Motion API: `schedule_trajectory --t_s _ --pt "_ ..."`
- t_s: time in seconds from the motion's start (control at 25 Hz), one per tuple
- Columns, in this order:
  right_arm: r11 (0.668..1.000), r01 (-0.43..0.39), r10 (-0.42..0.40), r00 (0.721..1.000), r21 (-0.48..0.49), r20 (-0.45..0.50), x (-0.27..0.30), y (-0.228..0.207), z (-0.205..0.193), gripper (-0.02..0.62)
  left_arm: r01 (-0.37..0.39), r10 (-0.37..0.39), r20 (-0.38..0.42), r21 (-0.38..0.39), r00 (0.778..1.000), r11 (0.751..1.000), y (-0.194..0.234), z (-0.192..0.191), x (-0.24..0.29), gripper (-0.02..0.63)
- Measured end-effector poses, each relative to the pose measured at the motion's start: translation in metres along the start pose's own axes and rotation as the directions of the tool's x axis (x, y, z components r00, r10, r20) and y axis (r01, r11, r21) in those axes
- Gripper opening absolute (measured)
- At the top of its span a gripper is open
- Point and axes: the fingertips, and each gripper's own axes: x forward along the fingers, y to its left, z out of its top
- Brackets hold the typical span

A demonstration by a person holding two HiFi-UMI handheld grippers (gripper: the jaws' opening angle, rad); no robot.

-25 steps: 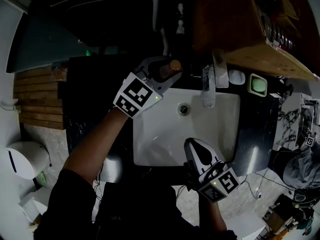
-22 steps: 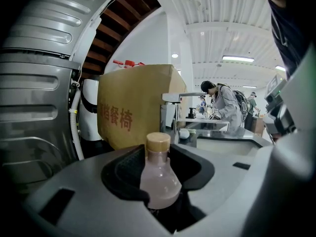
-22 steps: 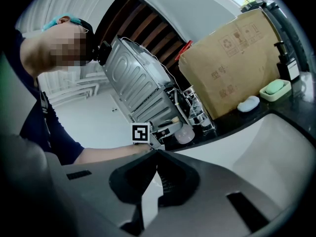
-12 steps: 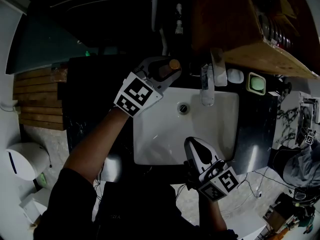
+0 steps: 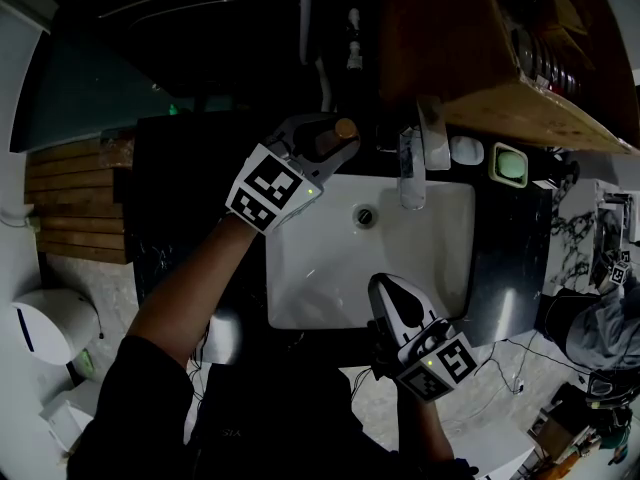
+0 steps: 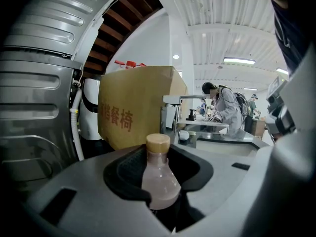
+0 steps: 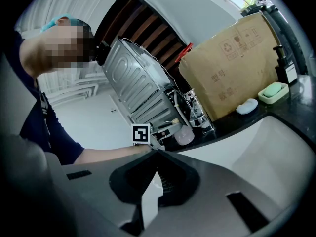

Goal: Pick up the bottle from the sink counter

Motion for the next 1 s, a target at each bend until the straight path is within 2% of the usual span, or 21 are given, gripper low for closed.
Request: schedule_trajectory --t_s 0.4,1.0 --pt "1.000 0.010 -0.010 1.000 -0.010 0.021 -0.001 0.004 0.009 0.020 0.018 -0.018 0.009 0.012 1.000 1.000 -0.003 0.012 -0.009 0.140" --pt "0.999 0.001 0.002 0.998 -0.043 0.068 0.000 0.025 0.031 0.020 0.033 -0.036 0.050 0.051 0.998 0.998 -0.019 0.055 -0.046 0.140"
